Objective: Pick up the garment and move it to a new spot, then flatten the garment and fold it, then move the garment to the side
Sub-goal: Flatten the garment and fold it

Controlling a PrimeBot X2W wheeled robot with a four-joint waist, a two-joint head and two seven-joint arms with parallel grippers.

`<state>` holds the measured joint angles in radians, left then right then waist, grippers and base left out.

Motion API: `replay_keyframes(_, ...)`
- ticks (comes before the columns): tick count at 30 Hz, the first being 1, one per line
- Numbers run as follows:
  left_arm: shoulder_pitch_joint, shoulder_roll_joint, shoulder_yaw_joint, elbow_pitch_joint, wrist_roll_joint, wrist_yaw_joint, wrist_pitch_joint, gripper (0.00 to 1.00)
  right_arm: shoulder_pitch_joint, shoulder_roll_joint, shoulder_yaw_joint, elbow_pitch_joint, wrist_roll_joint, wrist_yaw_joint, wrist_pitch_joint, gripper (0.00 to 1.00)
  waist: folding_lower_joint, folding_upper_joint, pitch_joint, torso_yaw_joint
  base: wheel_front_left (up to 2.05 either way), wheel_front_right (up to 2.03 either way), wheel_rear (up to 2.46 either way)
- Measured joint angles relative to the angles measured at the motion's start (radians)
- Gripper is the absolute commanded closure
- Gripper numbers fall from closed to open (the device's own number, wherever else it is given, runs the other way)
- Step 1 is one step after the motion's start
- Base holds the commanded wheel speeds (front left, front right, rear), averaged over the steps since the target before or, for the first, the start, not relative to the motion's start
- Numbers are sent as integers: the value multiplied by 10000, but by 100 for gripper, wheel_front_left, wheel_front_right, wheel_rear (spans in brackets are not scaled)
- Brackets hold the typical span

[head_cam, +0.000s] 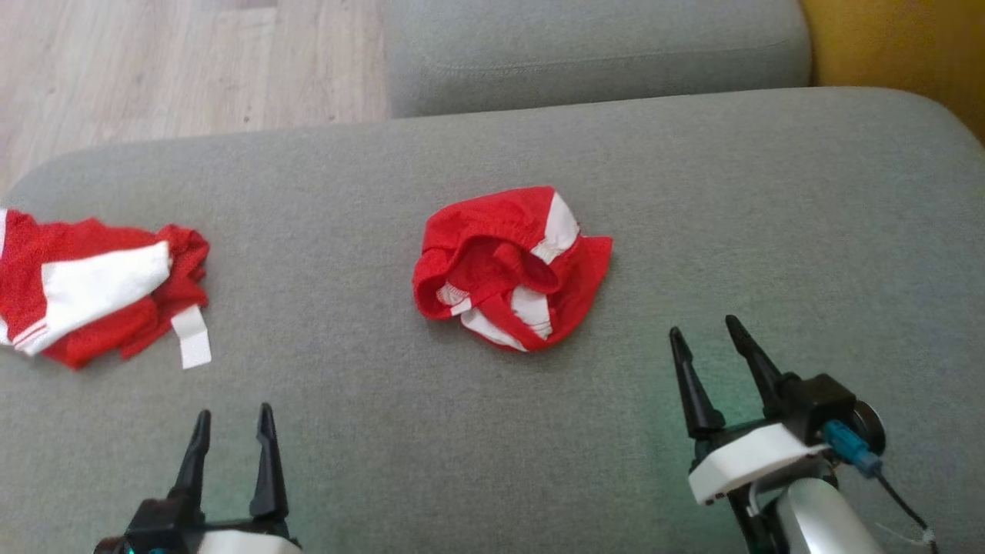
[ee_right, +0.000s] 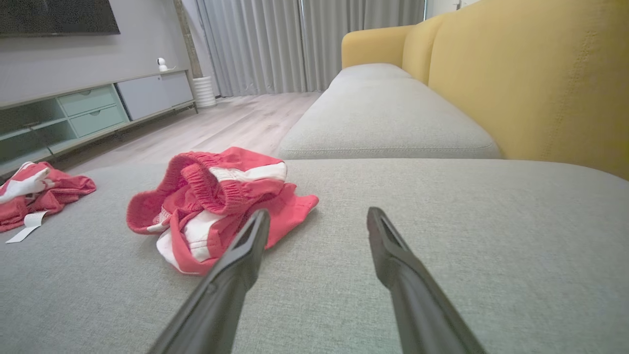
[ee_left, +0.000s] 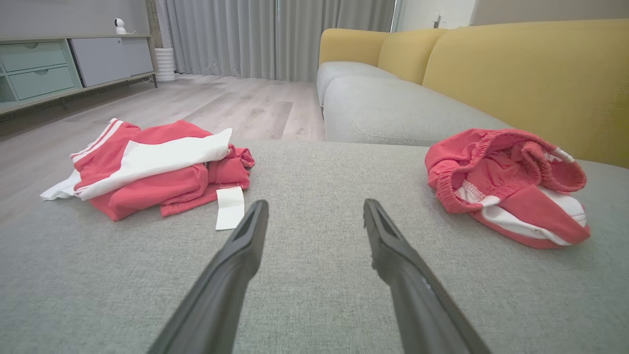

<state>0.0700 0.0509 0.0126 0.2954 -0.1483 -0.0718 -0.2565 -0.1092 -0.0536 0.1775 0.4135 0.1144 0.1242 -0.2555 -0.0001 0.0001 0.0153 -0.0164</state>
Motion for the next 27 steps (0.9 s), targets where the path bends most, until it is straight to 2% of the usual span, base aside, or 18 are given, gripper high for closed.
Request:
replay_keyframes(5,-245,-2,-393,65,-19,-92,0,0,-474,0,466,219,-94,0,0,0,2,0,421,323,0,0,0)
replay_keyframes(11,-954,-19,-1204,128,-268,-174,0,0,-2527,-10,853,1137,-407,0,0,0,4,0,1023,1038,0,0,0)
replay_keyframes(15,-1083,-21,-1517,171,-408,-171,0,0,-3334,-10,913,2119,-811,0,0,0,4,0,1427,1515,0,0,0)
replay_keyframes(20,-1187,-25,-1776,207,-518,-169,0,0,-3567,-21,589,3076,-1302,0,2,0,3,-1,1871,1916,0,0,0)
replay_keyframes(27,-1604,-25,-2048,209,-736,-167,0,0,-4042,-35,25,3191,-1605,0,2,0,2,-1,2271,2177,0,0,0)
